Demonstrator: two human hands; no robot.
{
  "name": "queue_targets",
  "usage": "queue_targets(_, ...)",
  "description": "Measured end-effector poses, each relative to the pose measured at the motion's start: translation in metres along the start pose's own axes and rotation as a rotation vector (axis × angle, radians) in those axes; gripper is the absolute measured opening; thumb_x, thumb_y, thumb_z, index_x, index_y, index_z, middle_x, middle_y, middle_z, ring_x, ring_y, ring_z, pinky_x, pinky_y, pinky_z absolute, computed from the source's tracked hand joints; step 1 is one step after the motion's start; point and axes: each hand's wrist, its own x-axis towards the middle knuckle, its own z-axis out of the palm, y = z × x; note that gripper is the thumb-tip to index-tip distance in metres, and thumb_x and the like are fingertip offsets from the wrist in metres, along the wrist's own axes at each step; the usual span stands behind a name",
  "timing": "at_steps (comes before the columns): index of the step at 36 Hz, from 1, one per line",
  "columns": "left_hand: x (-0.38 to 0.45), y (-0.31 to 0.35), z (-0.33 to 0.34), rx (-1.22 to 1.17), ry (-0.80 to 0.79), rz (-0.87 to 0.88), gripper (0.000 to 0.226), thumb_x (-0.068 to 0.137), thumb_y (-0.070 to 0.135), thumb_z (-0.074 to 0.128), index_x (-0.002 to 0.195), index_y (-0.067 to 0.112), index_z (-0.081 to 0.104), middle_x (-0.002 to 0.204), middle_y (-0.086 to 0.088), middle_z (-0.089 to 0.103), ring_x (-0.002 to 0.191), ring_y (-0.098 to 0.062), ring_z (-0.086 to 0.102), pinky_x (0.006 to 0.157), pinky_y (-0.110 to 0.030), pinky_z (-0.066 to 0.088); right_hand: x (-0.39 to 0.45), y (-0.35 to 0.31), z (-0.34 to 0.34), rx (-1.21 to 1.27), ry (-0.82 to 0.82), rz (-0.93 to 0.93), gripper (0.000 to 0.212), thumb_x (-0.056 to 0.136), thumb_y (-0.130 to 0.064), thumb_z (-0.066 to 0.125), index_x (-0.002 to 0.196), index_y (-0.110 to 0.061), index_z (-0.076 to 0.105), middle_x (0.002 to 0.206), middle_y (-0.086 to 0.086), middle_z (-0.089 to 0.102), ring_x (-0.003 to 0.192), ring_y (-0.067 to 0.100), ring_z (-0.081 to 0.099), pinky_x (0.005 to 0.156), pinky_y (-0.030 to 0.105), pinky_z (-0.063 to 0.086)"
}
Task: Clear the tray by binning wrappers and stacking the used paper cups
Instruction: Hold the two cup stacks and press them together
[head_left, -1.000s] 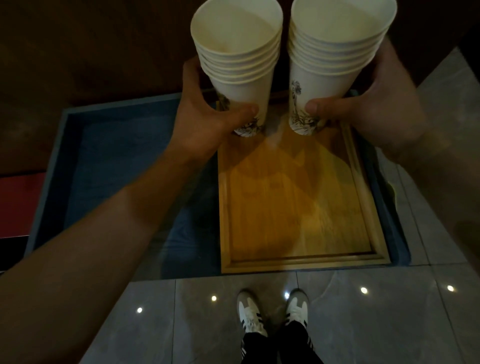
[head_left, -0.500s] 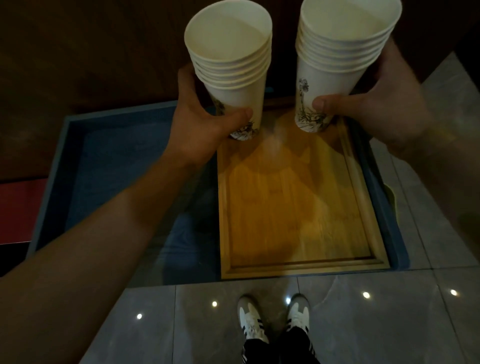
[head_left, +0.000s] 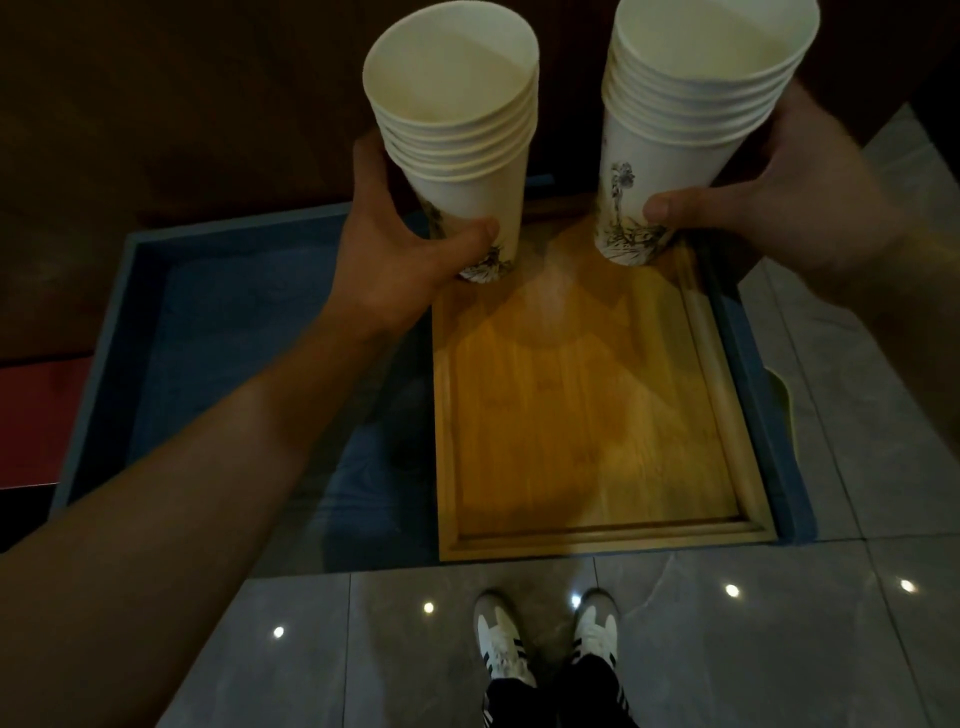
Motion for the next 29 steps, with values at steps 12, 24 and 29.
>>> queue_targets(12, -0.0006, -0.0021, -0.0001, 0.033, -0.006, 0.011, 0.089, 0.078, 0.012, 0.081, 0.142, 0.018, 0.019, 0.137, 0.006, 0.043, 0.13, -0.004, 0.043, 0.108, -0.021, 0.04, 0.0041, 0.0013, -0.0049, 0.011, -0.053, 0.022, 0.106, 0.057, -0.045, 0.084, 0.147, -0.027, 0.032, 0.143, -0.019, 0.046, 0.131, -0.004, 0.04, 0.11, 0.029, 0.038)
queue_targets(24, -0.0054, -0.0049, 0.0039, 0.039, -0.037, -0.049, 0.104, 0.073, 0.024, 0.082, 0.15, 0.008, 0.013, 0.147, -0.003, 0.036, 0.135, -0.011, 0.039, 0.11, -0.025, 0.04, -0.0023, 0.0085, -0.0022, 0.089, -0.009, 0.074, 0.114, 0.052, -0.038, 0.088, 0.148, -0.024, 0.028, 0.146, -0.011, 0.043, 0.136, 0.007, 0.038, 0.11, 0.04, 0.039)
queue_targets(29, -0.0055, -0.0068, 0.0046, 0.014, -0.011, -0.058, 0.1, 0.073, 0.015, 0.082, 0.148, 0.009, 0.016, 0.142, -0.002, 0.039, 0.132, -0.01, 0.041, 0.105, -0.02, 0.042, -0.0016, 0.0087, -0.0016, 0.117, 0.014, 0.02, 0.114, 0.057, -0.034, 0.09, 0.149, -0.019, 0.024, 0.147, -0.007, 0.043, 0.137, 0.008, 0.037, 0.109, 0.04, 0.04)
